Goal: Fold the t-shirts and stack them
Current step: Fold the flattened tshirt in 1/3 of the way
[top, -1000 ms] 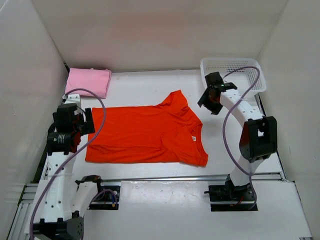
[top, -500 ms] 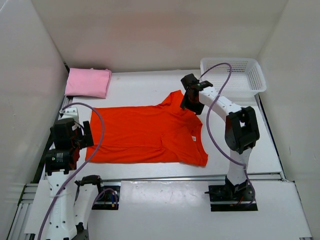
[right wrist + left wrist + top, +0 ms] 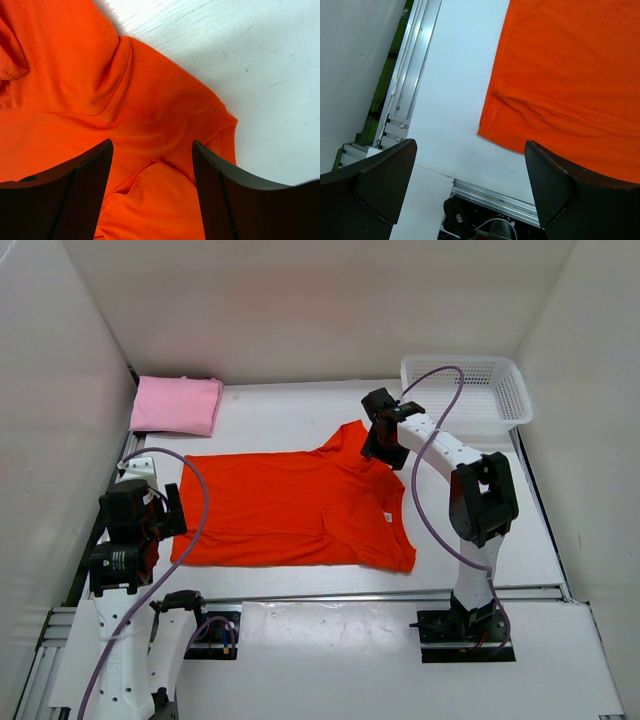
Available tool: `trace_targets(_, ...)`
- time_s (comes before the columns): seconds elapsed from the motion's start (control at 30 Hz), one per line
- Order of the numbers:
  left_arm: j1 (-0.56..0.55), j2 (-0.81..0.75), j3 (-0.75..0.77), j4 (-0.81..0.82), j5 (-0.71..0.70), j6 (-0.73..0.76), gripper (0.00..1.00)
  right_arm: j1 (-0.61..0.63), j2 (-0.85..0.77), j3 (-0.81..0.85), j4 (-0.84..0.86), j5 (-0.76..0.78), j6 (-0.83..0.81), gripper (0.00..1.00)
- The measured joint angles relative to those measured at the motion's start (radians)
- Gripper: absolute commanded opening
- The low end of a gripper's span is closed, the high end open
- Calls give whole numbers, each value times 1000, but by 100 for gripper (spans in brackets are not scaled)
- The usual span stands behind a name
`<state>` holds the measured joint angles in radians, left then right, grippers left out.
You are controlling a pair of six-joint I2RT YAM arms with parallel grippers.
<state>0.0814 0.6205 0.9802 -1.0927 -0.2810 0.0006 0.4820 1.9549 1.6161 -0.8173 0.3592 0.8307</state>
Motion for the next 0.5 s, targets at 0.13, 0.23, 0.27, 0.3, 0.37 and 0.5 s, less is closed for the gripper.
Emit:
trace_targets(0.13,4,0,0,0,0,0,100,0,0,0,0,2,-1,69)
trace_targets(0.23,11,0,0,0,0,0,100,0,0,0,0,2,-3,69)
trace_targets(0.27,14,1,0,0,0,0,100,0,0,0,0,2,-4,69)
trace_targets(0.3,15,2,0,0,0,0,100,0,0,0,0,2,-5,69)
trace_targets(0.37,20,4,0,0,0,0,100,0,3,0,0,2,-7,69)
trace_targets(0.5,27,6,0,0,0,0,100,0,18,0,0,2,-9,69)
